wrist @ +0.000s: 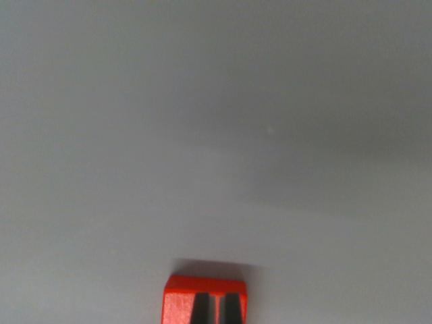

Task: Reach red block

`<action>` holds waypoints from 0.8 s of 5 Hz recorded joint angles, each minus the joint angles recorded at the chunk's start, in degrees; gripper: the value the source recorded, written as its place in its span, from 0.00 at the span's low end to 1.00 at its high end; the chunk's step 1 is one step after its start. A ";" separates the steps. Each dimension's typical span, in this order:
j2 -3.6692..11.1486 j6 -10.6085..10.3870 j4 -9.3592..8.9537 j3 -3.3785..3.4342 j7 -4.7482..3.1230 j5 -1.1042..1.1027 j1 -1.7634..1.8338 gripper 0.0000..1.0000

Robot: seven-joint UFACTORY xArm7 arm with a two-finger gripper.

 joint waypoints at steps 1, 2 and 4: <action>0.26 -2.21 -2.00 0.13 0.01 0.17 0.10 0.00; 0.26 -2.21 -2.00 0.13 0.01 0.17 0.10 0.00; 0.52 -4.38 -3.96 0.26 0.02 0.33 0.20 0.00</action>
